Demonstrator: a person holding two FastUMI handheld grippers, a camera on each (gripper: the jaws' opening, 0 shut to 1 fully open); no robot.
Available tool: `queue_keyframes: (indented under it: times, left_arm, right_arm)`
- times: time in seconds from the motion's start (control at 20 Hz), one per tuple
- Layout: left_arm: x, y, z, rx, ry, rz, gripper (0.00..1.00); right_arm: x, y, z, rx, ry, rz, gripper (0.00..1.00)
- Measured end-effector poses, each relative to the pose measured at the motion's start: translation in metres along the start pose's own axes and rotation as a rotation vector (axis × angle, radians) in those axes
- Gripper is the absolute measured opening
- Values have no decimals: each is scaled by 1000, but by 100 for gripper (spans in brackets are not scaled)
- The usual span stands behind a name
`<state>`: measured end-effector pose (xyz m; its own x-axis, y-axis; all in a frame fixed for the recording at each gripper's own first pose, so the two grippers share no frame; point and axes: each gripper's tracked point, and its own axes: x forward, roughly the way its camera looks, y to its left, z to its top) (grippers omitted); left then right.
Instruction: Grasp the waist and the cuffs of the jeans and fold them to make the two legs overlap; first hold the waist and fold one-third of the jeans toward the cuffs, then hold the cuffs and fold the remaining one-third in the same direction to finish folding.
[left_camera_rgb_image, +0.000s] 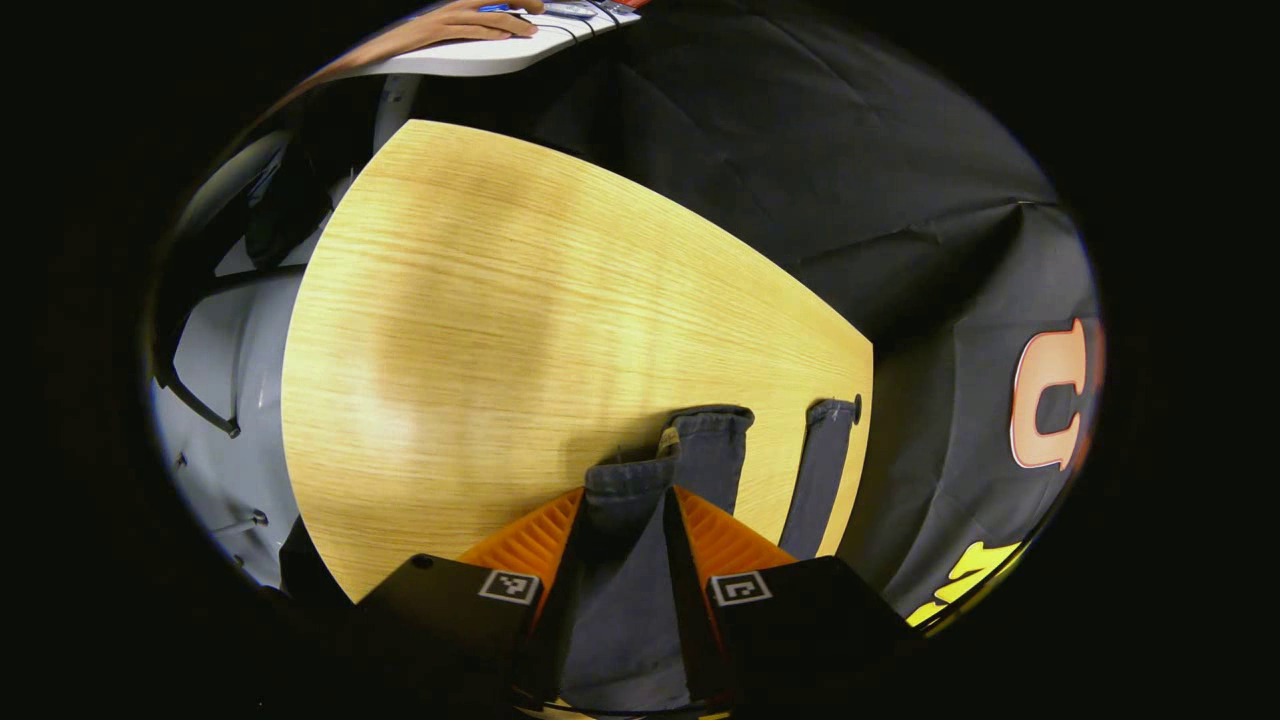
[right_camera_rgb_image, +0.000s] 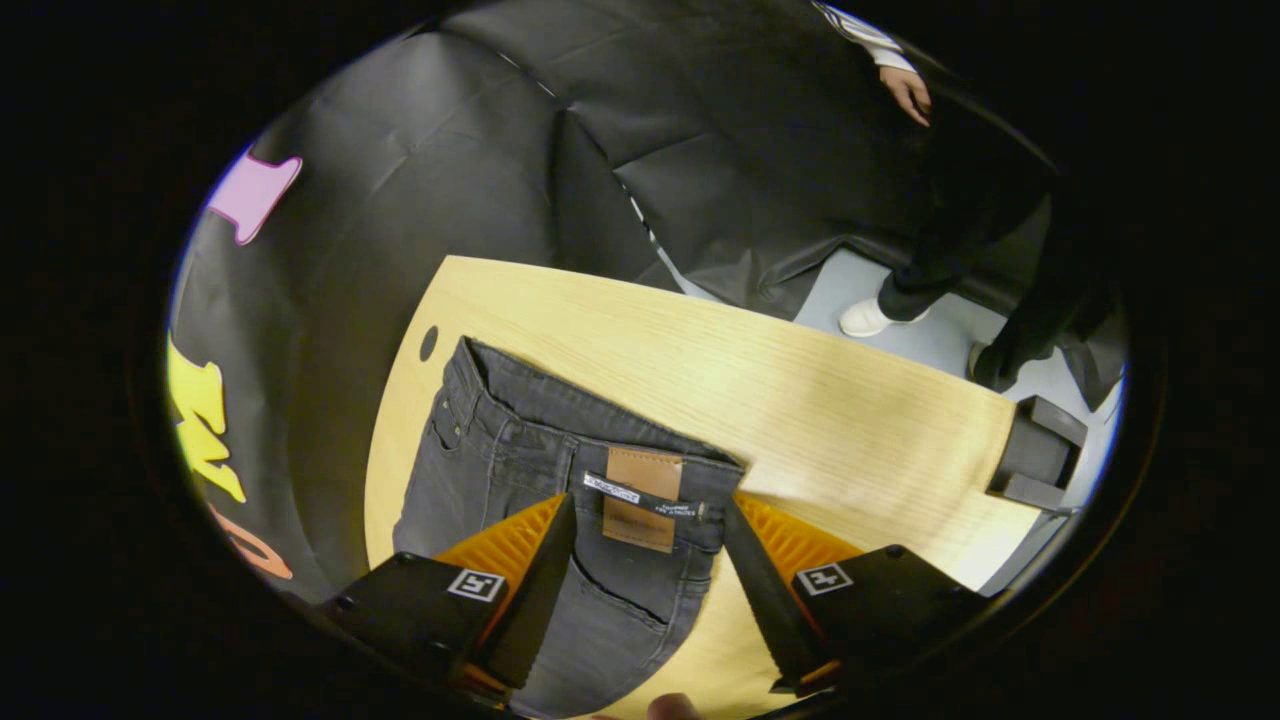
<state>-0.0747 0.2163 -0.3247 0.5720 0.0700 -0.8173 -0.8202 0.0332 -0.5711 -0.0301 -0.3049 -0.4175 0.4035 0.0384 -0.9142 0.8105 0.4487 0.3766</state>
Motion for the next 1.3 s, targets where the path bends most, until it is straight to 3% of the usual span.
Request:
queue_keyframes:
  times: [0.05, 0.2, 0.25, 0.3, 0.35, 0.4, 0.45, 0.5, 0.55, 0.7, 1.05, 1.3]
  left_arm:
    - [0, 1, -1, -5, 2, 6, 42]
    - [4, -1, -3, -5, 2, 11, 25]
    - [3, -2, -4, 1, 9, 15, 23]
    - [3, 0, -4, 6, 16, 23, 22]
    - [3, 0, -5, 11, 19, 28, 21]
    - [3, -1, -7, 14, 23, 28, 20]
    - [3, -2, -7, 15, 25, 29, 19]
    - [5, -2, -7, 16, 27, 31, 18]
    - [5, -2, -9, 23, 34, 32, 16]
    - [4, -7, -10, 26, 50, 26, 13]
    - [-21, -42, -17, 11, 72, -76, 6]
    - [-42, -80, -22, -4, 98, -138, 4]
  right_arm:
    - [-1, -7, 0, 11, 2, -12, 80]
    - [1, -14, 0, 68, 19, -22, 29]
    - [1, -15, -3, 86, 38, -20, 29]
    - [2, -13, -8, 91, 64, -2, 17]
    - [4, -12, -7, 82, 67, 11, 23]
    - [6, -15, -6, 78, 71, 5, 22]
    - [8, -14, -8, 82, 69, 15, 31]
    - [6, -14, -6, 85, 75, 23, 16]
    - [6, -14, -7, 86, 77, 30, 19]
    - [5, -13, -8, 108, 78, 39, 0]
    - [-25, 11, -3, 205, 84, 175, 1]
    - [-55, 50, 1, 222, 89, 250, 1]
